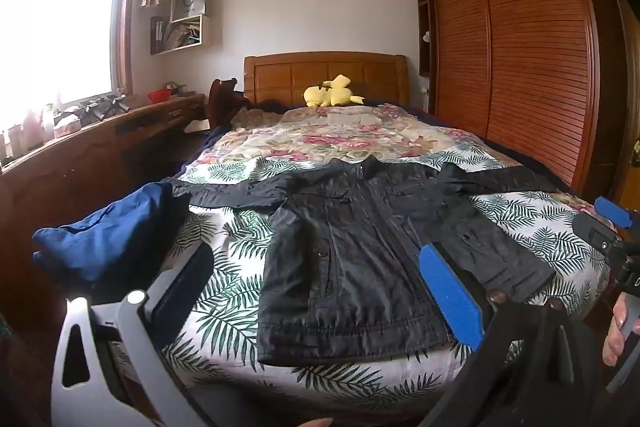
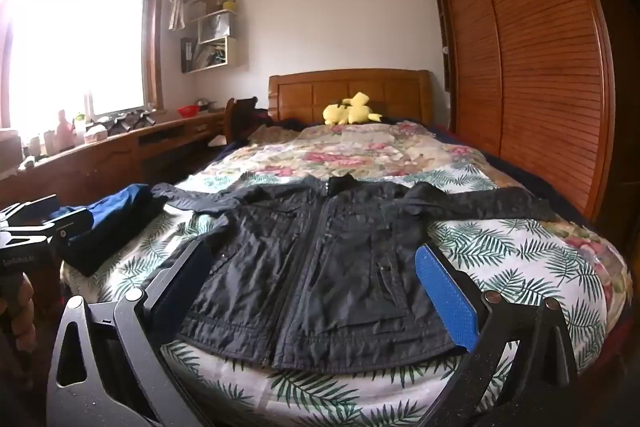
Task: Fold large clothes
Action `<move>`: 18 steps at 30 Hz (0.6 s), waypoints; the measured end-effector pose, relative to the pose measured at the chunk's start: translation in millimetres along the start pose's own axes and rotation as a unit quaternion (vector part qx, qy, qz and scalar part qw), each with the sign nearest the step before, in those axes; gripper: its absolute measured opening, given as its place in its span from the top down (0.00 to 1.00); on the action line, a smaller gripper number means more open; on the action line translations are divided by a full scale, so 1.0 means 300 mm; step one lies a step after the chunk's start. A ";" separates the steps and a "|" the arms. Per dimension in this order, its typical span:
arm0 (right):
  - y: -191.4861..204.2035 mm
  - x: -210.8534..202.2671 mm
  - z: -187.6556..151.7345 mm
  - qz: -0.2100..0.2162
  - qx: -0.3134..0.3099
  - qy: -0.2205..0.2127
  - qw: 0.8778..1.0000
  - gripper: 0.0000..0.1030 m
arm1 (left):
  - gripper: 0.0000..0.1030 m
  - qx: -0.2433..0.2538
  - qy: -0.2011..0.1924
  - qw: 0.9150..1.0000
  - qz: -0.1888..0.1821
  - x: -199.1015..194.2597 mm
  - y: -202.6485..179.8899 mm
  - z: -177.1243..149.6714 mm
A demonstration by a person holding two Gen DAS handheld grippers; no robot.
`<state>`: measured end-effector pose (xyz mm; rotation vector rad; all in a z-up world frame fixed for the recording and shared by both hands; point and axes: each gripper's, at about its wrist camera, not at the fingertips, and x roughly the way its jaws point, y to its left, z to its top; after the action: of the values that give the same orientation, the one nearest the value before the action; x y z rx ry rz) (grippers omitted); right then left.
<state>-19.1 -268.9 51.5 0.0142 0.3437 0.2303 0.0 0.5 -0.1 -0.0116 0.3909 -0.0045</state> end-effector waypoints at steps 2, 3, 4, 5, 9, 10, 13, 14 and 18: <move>0.000 -0.001 0.001 0.000 0.001 0.000 1.000 0.00 | 0.00 0.002 0.000 1.000 0.000 0.000 0.001 0.000; 0.001 -0.001 0.001 0.000 0.000 0.000 1.000 0.00 | 0.00 0.004 -0.001 1.000 0.002 0.000 0.000 0.000; 0.001 -0.002 0.001 0.000 0.000 0.000 1.000 0.00 | 0.00 0.003 -0.001 1.000 0.002 0.000 0.002 0.001; 0.001 -0.003 0.001 -0.001 0.001 0.000 1.000 0.00 | 0.00 0.002 -0.001 1.000 0.002 0.001 0.004 0.001; 0.004 -0.006 0.001 0.000 0.001 0.000 1.000 0.00 | 0.00 -0.001 0.000 1.000 -0.001 0.005 0.015 0.000; 0.005 -0.007 0.001 0.000 0.001 0.000 1.000 0.00 | 0.00 -0.002 0.001 1.000 -0.001 0.006 0.017 0.000; 0.006 -0.008 0.001 0.000 0.001 0.000 1.000 0.00 | 0.00 0.007 0.000 1.000 -0.002 0.001 0.000 0.002; 0.007 -0.009 0.001 0.001 0.001 0.000 1.000 0.00 | 0.00 0.006 -0.001 1.000 -0.003 -0.006 -0.010 0.010; 0.007 -0.012 0.001 0.000 0.001 0.000 1.000 0.00 | 0.00 0.007 -0.003 1.000 -0.004 -0.012 -0.018 0.012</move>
<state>-22.8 -267.6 52.9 0.0160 0.3431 0.2300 -2.0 -4.9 4.7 0.0008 0.3850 -0.0157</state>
